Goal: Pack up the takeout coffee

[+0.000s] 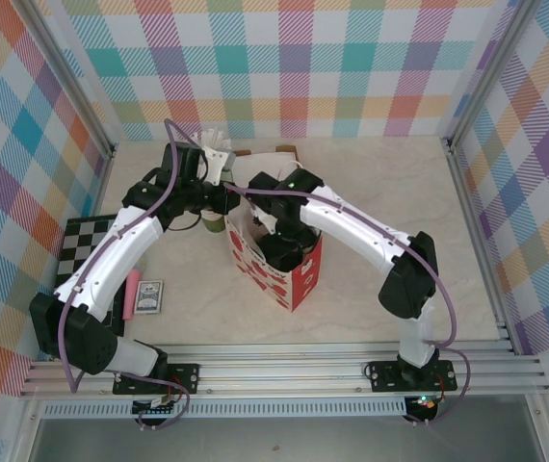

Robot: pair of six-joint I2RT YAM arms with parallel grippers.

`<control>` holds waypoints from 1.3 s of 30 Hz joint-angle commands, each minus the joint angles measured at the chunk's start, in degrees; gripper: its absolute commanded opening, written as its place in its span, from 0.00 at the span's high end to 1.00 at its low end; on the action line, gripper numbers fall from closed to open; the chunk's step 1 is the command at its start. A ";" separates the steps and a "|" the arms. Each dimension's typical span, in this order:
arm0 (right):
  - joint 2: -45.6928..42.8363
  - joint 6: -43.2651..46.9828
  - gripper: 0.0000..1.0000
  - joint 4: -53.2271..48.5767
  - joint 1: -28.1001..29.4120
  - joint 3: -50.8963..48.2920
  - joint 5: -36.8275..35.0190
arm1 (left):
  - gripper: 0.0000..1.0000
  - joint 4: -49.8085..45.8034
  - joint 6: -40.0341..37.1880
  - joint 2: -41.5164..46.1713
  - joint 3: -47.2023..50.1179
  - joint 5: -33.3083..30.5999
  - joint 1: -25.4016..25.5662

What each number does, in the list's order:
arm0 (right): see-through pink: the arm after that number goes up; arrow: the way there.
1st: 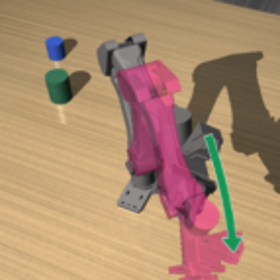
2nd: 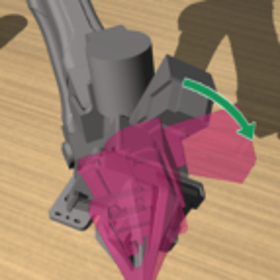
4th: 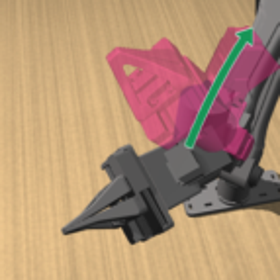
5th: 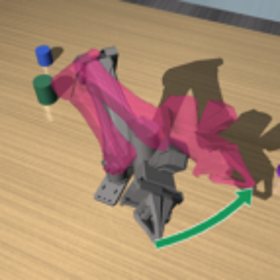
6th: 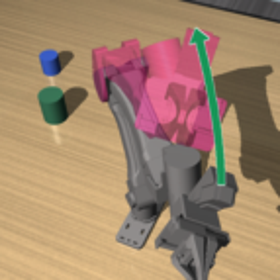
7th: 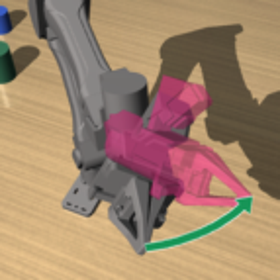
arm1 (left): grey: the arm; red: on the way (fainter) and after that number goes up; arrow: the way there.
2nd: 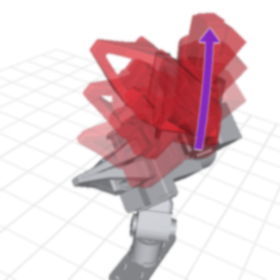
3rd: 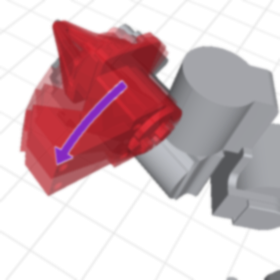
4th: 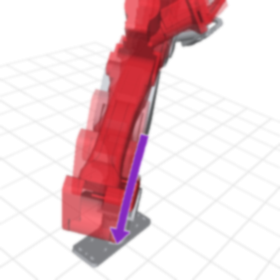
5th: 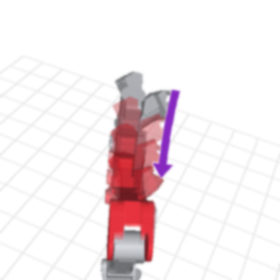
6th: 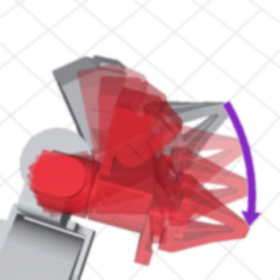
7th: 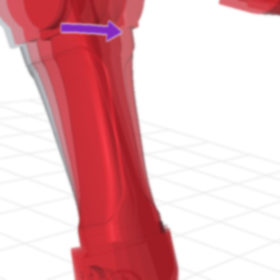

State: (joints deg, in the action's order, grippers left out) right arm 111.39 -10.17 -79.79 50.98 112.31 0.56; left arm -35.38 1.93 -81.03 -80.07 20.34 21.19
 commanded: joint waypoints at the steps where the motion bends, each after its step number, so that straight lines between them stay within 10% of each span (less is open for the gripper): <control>1: -4.73 0.55 0.40 4.09 -0.17 0.30 10.10 | 1.00 1.65 0.17 0.78 -0.78 -0.47 -0.80; 13: 0.56 -2.03 0.40 -8.23 -0.35 3.17 -8.07 | 1.00 1.46 -0.77 1.32 -0.64 0.11 -0.80; 39: -0.12 2.18 0.41 -1.31 -0.44 -5.10 -7.69 | 1.00 -0.13 -1.91 0.12 -2.23 1.04 -0.80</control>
State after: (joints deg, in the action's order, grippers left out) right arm 111.83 -8.91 -81.32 50.92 107.98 -6.90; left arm -35.83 0.62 -81.06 -80.55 20.47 21.17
